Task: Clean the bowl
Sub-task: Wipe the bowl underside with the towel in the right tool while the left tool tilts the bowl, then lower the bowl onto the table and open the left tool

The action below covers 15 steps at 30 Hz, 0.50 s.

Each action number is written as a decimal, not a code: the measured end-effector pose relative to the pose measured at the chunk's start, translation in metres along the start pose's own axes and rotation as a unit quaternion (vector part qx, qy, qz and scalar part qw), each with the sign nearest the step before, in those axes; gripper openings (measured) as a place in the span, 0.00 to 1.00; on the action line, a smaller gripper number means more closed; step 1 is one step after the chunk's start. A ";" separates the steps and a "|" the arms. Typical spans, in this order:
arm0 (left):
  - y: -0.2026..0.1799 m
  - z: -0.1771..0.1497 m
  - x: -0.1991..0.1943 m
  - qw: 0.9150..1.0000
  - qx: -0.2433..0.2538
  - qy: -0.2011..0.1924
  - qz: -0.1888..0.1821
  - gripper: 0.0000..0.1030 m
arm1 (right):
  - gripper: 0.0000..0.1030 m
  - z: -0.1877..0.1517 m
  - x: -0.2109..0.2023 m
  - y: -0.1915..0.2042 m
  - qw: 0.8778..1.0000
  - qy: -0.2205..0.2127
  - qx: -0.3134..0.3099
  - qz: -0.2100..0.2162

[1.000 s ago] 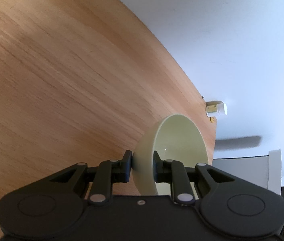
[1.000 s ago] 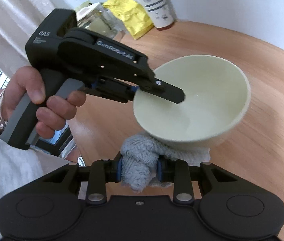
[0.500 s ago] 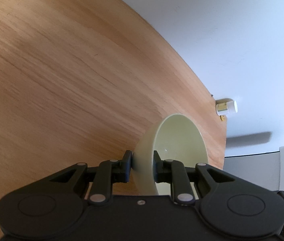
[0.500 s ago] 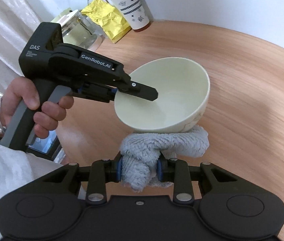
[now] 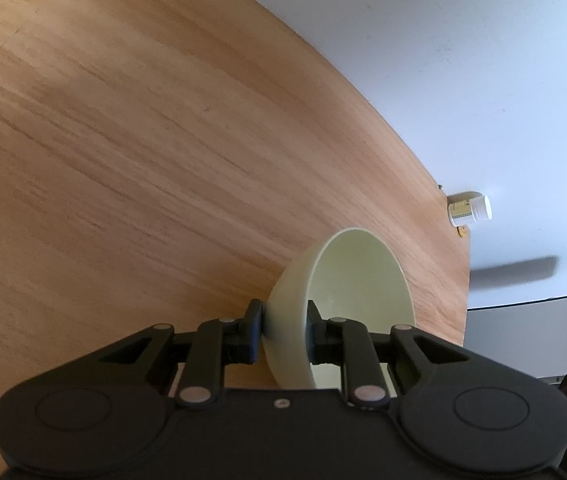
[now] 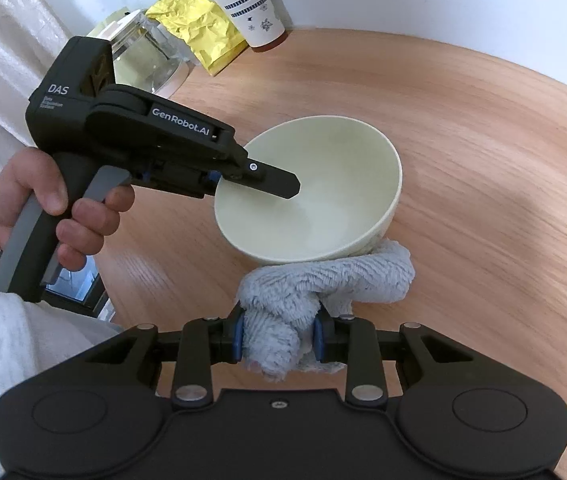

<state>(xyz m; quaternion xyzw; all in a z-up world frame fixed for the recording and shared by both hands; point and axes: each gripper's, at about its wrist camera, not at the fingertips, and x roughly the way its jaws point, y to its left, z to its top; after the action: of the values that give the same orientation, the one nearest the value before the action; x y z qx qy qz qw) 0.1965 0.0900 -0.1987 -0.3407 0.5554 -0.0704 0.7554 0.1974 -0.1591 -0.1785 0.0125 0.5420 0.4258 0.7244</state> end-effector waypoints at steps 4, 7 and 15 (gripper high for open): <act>0.006 0.001 0.000 1.000 -0.003 0.007 -0.001 0.18 | 0.34 -0.002 -0.001 0.000 1.000 0.000 0.001 -0.004; 0.009 0.000 0.000 1.000 -0.004 0.011 0.002 0.17 | 0.34 -0.004 -0.003 -0.001 1.000 -0.003 0.004 -0.007; 0.006 -0.001 -0.005 0.999 0.025 0.003 0.027 0.19 | 0.34 -0.014 -0.011 -0.010 0.999 -0.014 0.025 -0.021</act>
<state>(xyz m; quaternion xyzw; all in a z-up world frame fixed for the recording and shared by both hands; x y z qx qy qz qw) 0.1923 0.0963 -0.1988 -0.3068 0.5645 -0.0648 0.7636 0.1919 -0.1779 -0.1805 0.0256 0.5422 0.3967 0.7402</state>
